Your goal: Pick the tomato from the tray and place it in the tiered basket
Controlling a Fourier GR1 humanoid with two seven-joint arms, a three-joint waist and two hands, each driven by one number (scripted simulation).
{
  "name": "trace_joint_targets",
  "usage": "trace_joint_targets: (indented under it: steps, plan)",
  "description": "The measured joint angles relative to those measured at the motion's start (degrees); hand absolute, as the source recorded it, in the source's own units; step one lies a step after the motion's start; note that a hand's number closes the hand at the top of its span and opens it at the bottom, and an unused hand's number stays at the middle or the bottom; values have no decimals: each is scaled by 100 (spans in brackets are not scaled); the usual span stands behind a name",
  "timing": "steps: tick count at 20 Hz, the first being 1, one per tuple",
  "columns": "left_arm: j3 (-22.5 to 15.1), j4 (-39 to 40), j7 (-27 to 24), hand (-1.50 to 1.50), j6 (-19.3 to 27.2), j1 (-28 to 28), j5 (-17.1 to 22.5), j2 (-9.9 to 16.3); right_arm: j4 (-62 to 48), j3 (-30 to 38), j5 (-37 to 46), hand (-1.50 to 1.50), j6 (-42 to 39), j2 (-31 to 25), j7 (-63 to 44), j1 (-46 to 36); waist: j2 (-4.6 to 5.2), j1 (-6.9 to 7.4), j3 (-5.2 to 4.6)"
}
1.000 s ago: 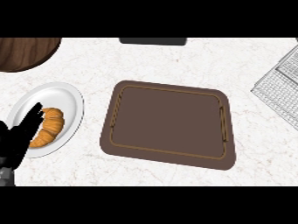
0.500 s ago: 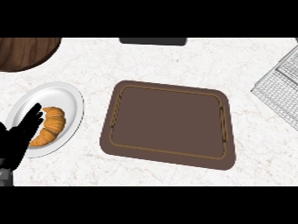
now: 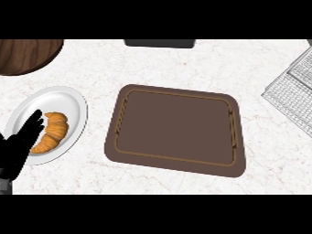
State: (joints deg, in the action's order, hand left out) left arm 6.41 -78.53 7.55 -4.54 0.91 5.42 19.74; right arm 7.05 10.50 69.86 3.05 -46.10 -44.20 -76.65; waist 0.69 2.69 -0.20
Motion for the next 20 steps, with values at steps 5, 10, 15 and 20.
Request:
trace_joint_targets:
  steps: [5, 10, 15, 20]
  plan:
    - [64, -1, 43, 0, -6, 25, 3, 35, 440, 75, -43, -150, 704, -171, -39, -11, -4, -50, 21]
    - [101, 66, -31, 0, 3, 103, -44, 34, 842, 328, -236, -150, 1081, -343, -637, -201, -62, -172, 24]
    - [230, 54, 49, 0, 66, 250, -20, 66, 1412, 831, -772, -150, 1394, -449, -790, -103, -150, -371, 25]
    - [325, 67, -30, 0, 94, 450, 5, 41, 2268, 1328, -1426, -150, 1728, -429, -544, 222, -246, -594, 29]
